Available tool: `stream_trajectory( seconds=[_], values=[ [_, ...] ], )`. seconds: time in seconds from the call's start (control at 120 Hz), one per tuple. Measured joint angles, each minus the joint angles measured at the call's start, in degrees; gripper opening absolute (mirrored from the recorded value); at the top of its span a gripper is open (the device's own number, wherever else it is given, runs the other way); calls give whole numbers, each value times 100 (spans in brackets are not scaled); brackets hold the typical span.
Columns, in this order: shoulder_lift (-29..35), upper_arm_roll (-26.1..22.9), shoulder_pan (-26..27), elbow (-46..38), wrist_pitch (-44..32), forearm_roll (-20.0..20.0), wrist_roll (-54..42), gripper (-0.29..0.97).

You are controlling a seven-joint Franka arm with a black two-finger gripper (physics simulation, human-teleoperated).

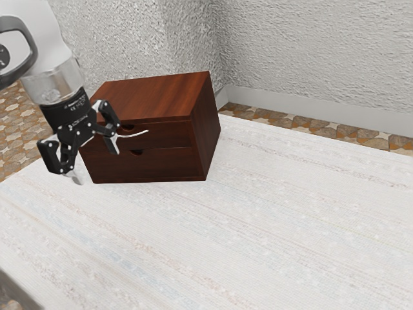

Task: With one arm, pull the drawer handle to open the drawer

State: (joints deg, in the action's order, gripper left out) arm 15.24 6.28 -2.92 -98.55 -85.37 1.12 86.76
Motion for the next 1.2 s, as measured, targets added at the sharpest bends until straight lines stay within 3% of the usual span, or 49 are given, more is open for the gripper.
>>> stream_trajectory(
  seconds=[0.275, 0.392, 0.525, 0.825, 1.2],
  values=[
    [387, -1, -205, -320, -102, -74, -4, 68],
    [491, -58, -765, -468, -109, -72, 22, 68],
    [974, -320, -1197, -1311, -576, -46, 65, 68],
    [569, -359, -1271, -1376, -1715, -54, 144, 68],
    [10, -348, -1296, -1178, -2392, -73, 157, 68]
  ],
)
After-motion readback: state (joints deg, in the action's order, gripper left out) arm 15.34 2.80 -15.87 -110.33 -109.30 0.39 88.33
